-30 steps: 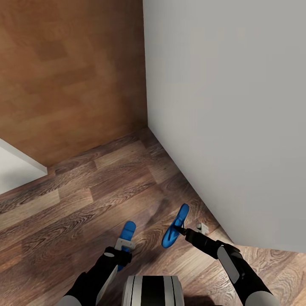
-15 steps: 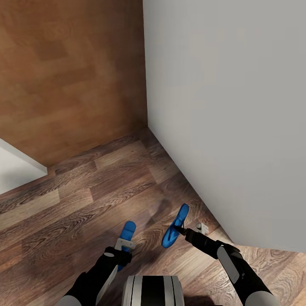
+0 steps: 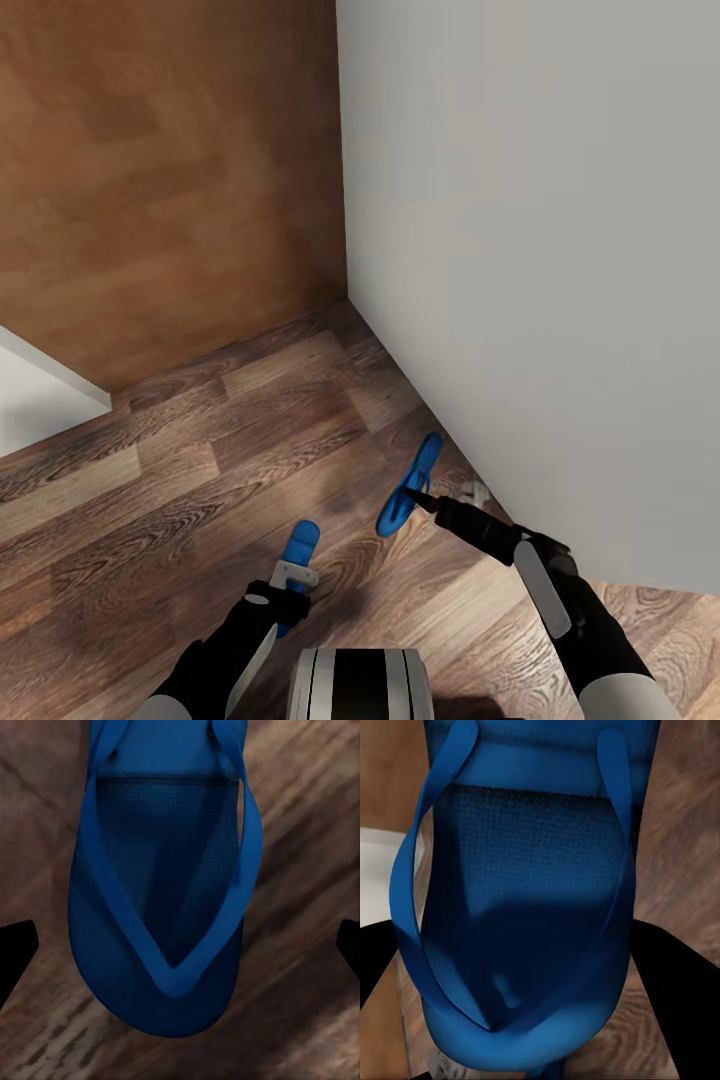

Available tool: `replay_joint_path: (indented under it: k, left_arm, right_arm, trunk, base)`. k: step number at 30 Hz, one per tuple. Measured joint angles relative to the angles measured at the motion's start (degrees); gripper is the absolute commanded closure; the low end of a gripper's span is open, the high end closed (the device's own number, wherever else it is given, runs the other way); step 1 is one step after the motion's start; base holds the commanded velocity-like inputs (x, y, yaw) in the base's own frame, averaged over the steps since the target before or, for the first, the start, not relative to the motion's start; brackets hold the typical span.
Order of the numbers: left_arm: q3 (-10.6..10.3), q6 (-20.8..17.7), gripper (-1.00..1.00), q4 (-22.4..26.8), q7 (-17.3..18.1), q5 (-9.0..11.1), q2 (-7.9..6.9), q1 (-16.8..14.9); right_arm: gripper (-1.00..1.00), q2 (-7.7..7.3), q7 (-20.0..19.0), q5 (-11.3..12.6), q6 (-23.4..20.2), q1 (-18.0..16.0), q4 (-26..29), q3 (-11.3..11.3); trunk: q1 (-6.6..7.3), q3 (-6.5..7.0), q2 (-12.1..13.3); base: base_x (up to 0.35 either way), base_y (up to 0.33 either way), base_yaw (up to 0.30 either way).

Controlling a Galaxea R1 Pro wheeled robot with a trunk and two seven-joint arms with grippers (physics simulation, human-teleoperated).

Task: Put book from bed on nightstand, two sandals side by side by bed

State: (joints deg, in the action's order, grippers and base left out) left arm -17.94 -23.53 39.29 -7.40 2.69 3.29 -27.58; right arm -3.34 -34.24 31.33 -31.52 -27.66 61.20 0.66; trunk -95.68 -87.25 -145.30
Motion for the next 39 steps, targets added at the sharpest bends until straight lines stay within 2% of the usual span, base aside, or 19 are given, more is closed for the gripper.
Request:
replay_joint_path:
  k: [13,26,32,39]
  left_arm:
    - [-0.04,0.00,-1.00,0.00,0.00,0.00,0.00,0.00]
    - [0.00,-0.05,-1.00,0.00,0.00,0.00,0.00,0.00]
    - [0.00,-0.09,-1.00,0.00,0.00,0.00,0.00,0.00]
    - [0.00,-0.09,-1.00,0.06,0.00,0.00,0.00,0.00]
  right_arm:
    - [1.00,0.26,0.38,-0.10,-0.51,-0.01,-0.09,-0.18]
    - [1.00,-0.17,0.06,0.05,-1.00,-0.01,0.01,0.22]
    - [1.00,-0.18,0.08,-0.05,-0.98,0.00,0.03,0.23]
    - [1.00,-0.18,0.07,0.05,-1.01,-0.01,0.12,0.20]
  trunk:
    - [0.00,0.00,0.00]
    - [0.00,0.00,0.00]
    - [-0.16,-1.32,-0.08]
    - [-0.15,-1.33,-0.08]
  base:
    - [0.000,0.000,0.000]
    - [0.000,0.000,0.000]
    - [0.000,0.000,0.000]
    - [0.000,0.000,0.000]
